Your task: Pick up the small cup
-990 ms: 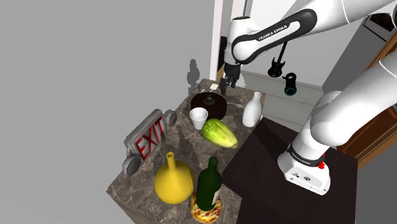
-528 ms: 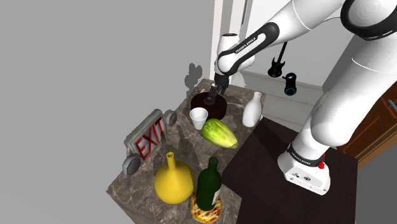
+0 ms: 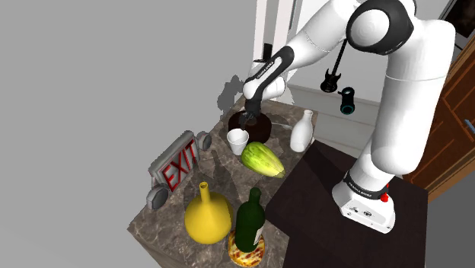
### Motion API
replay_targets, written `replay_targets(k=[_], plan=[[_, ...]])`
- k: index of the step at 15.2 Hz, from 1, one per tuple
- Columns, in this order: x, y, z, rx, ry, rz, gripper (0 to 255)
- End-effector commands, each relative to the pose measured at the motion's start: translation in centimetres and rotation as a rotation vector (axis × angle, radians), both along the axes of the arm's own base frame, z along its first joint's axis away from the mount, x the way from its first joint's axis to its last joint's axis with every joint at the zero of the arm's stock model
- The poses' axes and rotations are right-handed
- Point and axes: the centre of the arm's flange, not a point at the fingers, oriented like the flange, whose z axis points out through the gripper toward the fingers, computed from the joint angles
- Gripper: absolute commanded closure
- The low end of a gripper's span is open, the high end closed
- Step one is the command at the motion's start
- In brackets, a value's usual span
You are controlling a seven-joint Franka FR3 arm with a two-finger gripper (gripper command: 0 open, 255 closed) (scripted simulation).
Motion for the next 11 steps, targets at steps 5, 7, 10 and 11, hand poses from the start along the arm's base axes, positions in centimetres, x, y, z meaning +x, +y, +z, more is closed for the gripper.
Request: replay_targets(k=[5, 7, 10, 11], plan=[[2.3, -0.1, -4.6, 0.020, -0.009, 0.000, 0], [2.3, -0.1, -5.7, 0.020, -0.009, 0.000, 0], [2.3, -0.1, -7.1, 0.020, -0.009, 0.000, 0], [2.3, -0.1, -7.1, 0.020, -0.009, 0.000, 0]])
